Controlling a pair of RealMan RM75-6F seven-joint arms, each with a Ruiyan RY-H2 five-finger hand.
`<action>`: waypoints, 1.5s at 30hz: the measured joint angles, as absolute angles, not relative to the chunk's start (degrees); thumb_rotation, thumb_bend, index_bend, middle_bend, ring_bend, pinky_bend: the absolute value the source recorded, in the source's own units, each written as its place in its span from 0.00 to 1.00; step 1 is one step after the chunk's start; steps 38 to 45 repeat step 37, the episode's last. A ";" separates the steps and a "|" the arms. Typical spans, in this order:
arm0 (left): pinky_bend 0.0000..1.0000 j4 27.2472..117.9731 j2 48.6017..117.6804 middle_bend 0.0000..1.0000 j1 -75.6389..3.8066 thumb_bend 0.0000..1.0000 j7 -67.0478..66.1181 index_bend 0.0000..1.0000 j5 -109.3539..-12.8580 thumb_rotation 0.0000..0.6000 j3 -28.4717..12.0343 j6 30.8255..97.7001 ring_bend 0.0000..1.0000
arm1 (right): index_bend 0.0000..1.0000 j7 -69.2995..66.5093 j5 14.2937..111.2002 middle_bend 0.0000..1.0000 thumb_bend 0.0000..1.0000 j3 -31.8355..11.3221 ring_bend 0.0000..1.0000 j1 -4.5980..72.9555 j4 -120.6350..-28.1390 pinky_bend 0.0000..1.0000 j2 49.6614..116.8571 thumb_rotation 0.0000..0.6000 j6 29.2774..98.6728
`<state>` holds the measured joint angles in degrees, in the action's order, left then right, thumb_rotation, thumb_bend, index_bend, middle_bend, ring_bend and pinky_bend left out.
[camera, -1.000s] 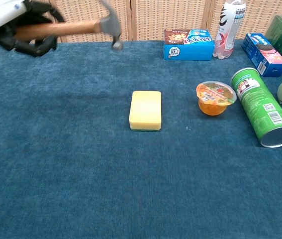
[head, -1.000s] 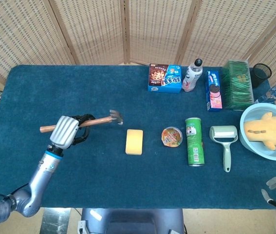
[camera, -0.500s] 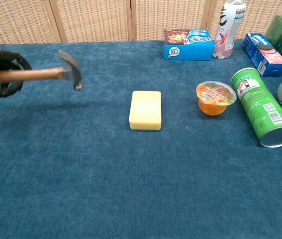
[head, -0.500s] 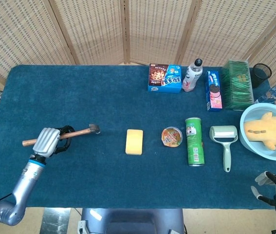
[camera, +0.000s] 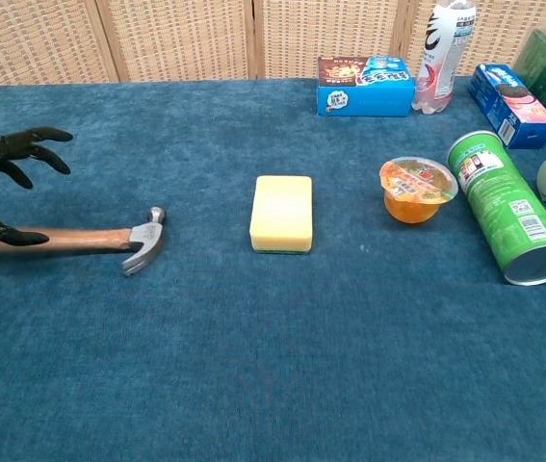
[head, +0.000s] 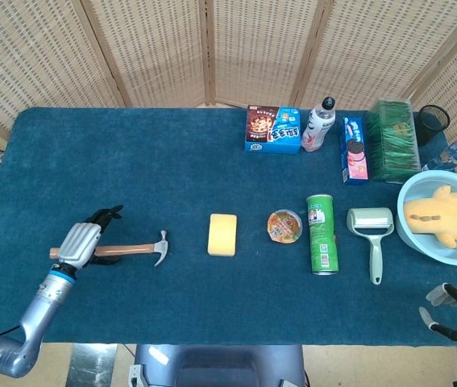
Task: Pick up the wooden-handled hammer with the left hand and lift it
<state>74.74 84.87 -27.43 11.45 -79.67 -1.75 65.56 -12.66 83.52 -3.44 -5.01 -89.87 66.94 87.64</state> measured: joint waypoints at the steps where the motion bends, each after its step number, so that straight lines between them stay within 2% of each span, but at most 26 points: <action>1: 0.24 75.97 84.11 0.21 -27.02 0.17 10.80 0.00 -79.48 1.00 -1.81 66.11 0.10 | 0.53 -12.74 83.60 0.57 0.29 -3.47 0.49 -4.92 -89.84 0.44 66.88 1.00 87.62; 7: 0.24 84.55 79.01 0.21 -23.45 0.18 7.48 0.00 -78.52 1.00 -1.92 71.18 0.10 | 0.53 -13.19 85.36 0.57 0.29 -3.55 0.49 -3.83 -89.56 0.42 66.55 1.00 87.30; 12: 0.25 91.55 74.59 0.21 -18.50 0.19 5.43 0.08 -78.69 1.00 -1.11 78.20 0.12 | 0.53 -13.12 88.42 0.57 0.29 -3.31 0.49 -2.39 -89.52 0.42 66.29 1.00 87.07; 15: 0.25 95.70 71.58 0.24 -14.86 0.19 4.22 0.15 -79.69 1.00 0.47 82.36 0.14 | 0.53 -12.68 90.58 0.57 0.29 -3.03 0.49 -1.27 -89.84 0.41 66.13 1.00 86.88; 21: 0.25 102.16 65.92 0.28 -8.66 0.19 1.99 0.20 -82.56 1.00 4.84 88.01 0.17 | 0.53 -11.63 93.42 0.57 0.29 -2.47 0.49 0.87 -90.86 0.41 66.08 1.00 86.00; 25: 0.26 103.89 64.45 0.28 -5.44 0.19 1.74 0.22 -83.90 1.00 5.95 91.41 0.18 | 0.53 -11.26 93.79 0.57 0.29 -2.16 0.49 1.68 -91.34 0.41 66.04 1.00 85.14; 45: 0.26 104.47 64.91 0.28 -4.44 0.19 1.44 0.22 -83.86 1.00 4.65 89.75 0.18 | 0.53 -10.32 93.07 0.57 0.29 -1.58 0.49 2.30 -92.25 0.41 65.82 1.00 84.69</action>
